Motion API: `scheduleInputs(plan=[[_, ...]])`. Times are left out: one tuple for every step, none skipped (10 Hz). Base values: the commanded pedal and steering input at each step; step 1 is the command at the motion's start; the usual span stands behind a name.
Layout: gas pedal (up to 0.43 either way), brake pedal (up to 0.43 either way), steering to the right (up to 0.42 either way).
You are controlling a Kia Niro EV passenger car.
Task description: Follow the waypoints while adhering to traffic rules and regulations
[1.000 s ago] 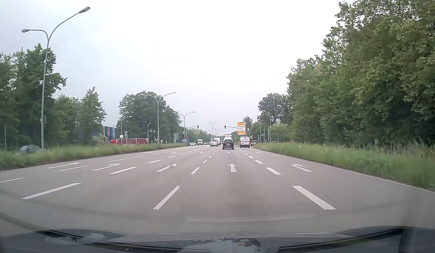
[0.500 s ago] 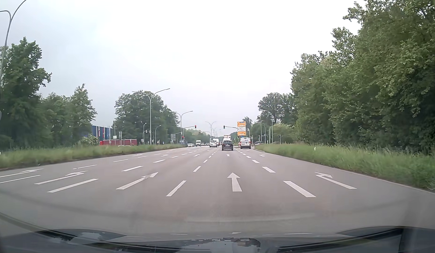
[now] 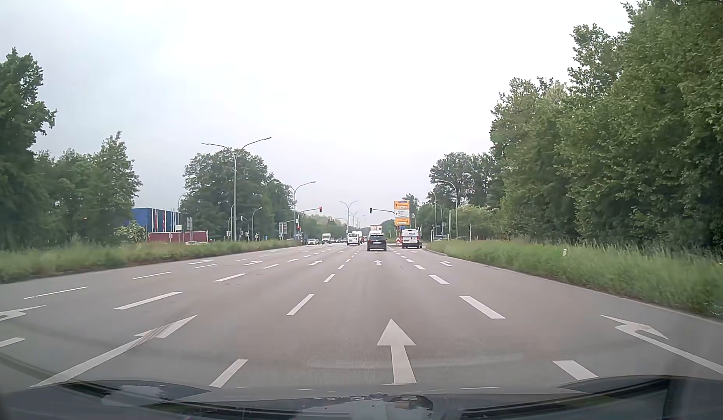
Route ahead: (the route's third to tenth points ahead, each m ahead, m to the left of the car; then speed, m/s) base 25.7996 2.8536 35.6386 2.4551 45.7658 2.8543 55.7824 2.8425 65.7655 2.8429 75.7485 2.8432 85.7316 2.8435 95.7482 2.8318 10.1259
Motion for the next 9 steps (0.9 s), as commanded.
scheduleInputs(plan=[[0.209,0.0,0.002],[0.209,0.0,0.002],[0.209,0.0,0.002],[0.209,0.0,0.002],[0.209,0.0,0.002],[0.209,0.0,0.002],[0.209,0.0,0.002],[0.209,0.0,0.001],[0.209,0.0,0.001]])
